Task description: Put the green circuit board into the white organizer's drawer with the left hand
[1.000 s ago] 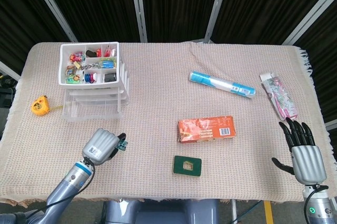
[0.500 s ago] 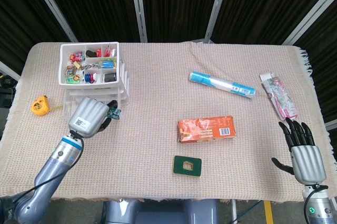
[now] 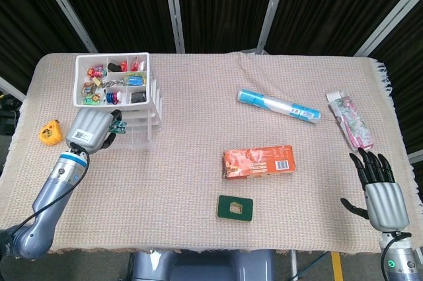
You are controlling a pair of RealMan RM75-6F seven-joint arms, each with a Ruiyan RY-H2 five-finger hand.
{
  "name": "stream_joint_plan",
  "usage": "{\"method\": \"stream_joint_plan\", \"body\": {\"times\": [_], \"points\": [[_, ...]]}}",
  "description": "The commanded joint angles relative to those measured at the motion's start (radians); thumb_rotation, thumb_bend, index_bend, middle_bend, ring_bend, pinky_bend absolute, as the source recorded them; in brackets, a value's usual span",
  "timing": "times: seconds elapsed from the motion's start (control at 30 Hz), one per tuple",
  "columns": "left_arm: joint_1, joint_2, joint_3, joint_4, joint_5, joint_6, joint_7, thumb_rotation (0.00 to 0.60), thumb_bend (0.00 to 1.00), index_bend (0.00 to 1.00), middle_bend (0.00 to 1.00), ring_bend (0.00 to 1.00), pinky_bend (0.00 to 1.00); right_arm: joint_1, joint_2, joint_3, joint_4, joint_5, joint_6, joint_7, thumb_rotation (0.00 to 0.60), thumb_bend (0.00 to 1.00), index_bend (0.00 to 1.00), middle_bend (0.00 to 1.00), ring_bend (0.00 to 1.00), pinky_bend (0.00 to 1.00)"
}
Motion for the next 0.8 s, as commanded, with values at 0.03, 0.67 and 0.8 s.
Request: {"method": "stream_joint_plan", "body": {"times": [0.03, 0.67, 0.8], "points": [[-0.011, -0.012, 0.02, 0.029, -0.022, -0.012, 0.008, 0.6, 0.5, 0.61, 1.0, 0.97, 0.78, 0.0, 0.0, 0.0, 0.0, -0.001, 0.001, 0.0, 0.6, 0.0, 0.07, 0.0, 0.0, 0.0], [-0.04, -0.043, 0.074, 0.074, -0.07, 0.002, 0.043, 0.6, 0.25, 0.47, 1.0, 0.96, 0.78, -0.001, 0.001, 0.0, -0.002, 0.0, 0.001, 0.004, 0.6, 0.0, 0.07, 0.0, 0.0, 0.0], [-0.039, -0.038, 0.071, 0.073, -0.062, 0.018, 0.032, 0.6, 0.24, 0.45, 1.0, 0.96, 0.78, -0.001, 0.001, 0.0, -0.002, 0.0, 0.001, 0.004, 0.6, 0.0, 0.07, 0.0, 0.0, 0.0]]}}
